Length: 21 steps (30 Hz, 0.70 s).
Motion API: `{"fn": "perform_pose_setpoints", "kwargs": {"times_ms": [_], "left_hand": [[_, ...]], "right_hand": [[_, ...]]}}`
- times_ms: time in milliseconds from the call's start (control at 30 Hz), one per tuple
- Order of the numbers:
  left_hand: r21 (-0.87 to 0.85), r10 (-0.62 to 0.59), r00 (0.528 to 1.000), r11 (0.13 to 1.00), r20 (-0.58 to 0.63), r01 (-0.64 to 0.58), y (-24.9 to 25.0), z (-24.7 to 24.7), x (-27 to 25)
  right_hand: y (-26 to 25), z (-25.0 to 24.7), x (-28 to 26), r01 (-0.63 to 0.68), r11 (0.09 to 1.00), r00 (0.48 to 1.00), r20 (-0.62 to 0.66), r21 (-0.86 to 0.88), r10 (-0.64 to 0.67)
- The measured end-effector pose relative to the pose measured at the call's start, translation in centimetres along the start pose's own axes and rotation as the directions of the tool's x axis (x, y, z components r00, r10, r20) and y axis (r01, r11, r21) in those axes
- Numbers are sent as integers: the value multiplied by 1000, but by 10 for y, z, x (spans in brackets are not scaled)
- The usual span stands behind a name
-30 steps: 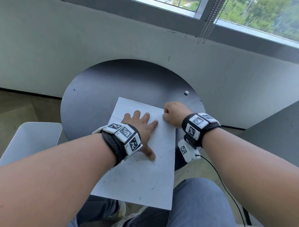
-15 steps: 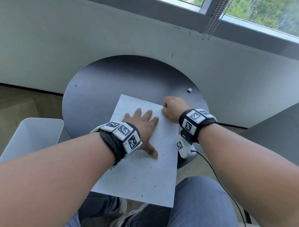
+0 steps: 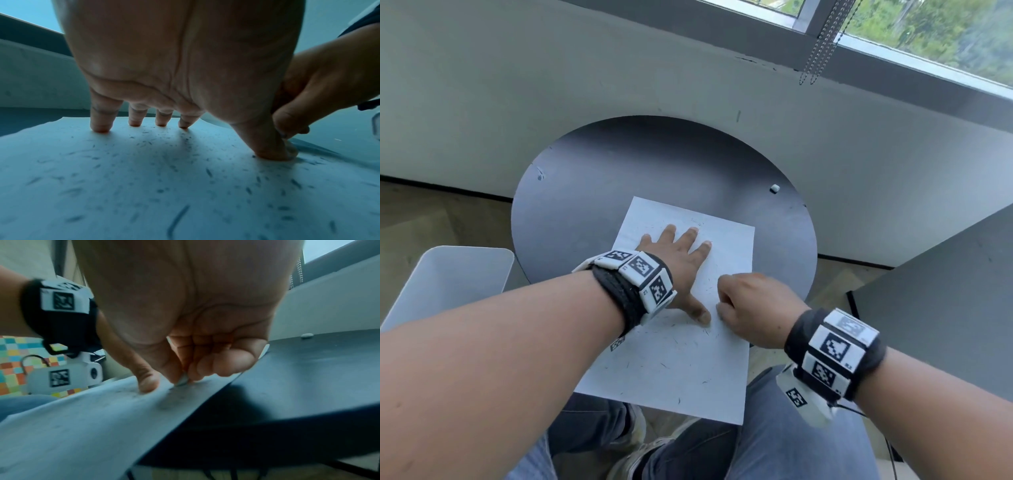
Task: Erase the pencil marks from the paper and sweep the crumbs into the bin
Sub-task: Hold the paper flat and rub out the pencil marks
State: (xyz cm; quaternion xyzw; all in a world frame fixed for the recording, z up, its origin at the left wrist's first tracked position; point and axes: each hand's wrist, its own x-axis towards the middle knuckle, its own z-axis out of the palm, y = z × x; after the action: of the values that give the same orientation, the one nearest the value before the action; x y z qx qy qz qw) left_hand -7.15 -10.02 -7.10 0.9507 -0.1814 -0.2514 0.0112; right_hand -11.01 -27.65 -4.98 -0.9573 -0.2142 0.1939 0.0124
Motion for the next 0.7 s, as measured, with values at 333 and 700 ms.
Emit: {"fn": "perform_pose_setpoints", "kwargs": {"times_ms": [333,700], "left_hand": [[-24,-49,998,999,-39,48,-8,5,5],[-39,-1,1000,999,-23,0,-21,-2,-5]], "right_hand": [[29,-34,113,-185,981,973,-130,59,192],[3,-8,25,75,997,996,-54,33,-73]]}}
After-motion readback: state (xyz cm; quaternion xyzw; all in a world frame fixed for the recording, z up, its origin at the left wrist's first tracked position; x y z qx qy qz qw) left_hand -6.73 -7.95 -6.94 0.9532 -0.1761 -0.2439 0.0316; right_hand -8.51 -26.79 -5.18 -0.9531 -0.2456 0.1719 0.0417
